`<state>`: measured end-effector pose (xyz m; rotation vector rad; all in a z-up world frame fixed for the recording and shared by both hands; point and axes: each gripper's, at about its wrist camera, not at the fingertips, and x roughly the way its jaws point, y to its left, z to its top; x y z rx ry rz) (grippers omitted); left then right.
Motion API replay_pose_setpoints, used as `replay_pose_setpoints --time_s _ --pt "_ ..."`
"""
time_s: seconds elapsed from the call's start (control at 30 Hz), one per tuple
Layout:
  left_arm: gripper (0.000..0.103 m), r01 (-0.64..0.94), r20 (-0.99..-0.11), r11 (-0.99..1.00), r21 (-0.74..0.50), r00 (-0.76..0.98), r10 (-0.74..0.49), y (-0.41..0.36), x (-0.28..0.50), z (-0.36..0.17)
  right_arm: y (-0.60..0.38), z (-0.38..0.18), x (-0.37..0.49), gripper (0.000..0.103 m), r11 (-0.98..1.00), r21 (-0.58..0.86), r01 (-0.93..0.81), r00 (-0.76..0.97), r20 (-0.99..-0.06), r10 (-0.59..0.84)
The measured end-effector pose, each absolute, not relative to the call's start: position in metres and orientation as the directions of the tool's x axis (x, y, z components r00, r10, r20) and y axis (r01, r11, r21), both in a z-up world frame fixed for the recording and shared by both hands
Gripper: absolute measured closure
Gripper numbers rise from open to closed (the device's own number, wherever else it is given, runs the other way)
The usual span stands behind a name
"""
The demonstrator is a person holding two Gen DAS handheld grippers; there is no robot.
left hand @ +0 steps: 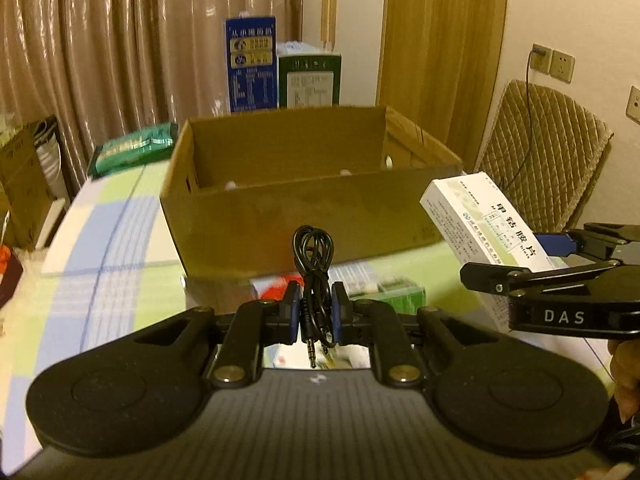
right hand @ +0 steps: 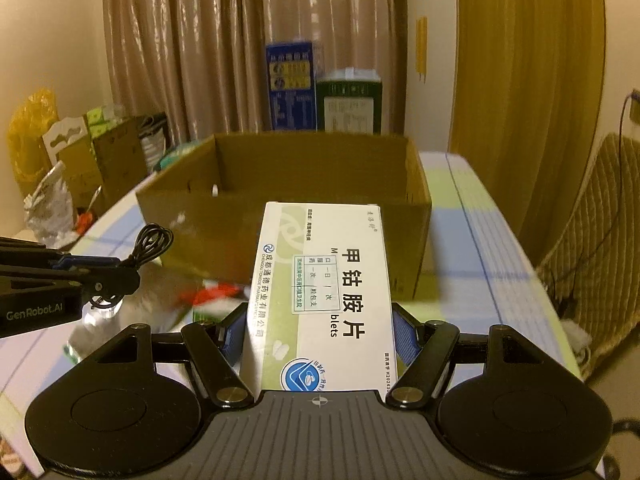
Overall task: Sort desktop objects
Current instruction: 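Carry the cable and medicine box over the cardboard box with both grippers, then lower the black cable into the cardboard box and open the left gripper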
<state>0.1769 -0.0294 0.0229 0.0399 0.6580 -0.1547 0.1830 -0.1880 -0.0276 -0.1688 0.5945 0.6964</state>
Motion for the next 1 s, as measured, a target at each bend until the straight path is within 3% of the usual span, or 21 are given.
replay_pose_setpoints --time_s 0.33,1.0 --pt "0.091 0.169 -0.578 0.986 0.016 0.806 -0.129 -0.019 0.221 0.047 -0.155 0.0 0.219 0.035 0.759 0.045 -0.65 0.635 -0.516 0.574" --pt "0.091 0.081 -0.541 0.994 -0.067 0.834 -0.104 0.015 0.311 0.049 -0.097 0.008 0.299 0.035 0.806 0.091 -0.585 0.667 -0.511 0.542"
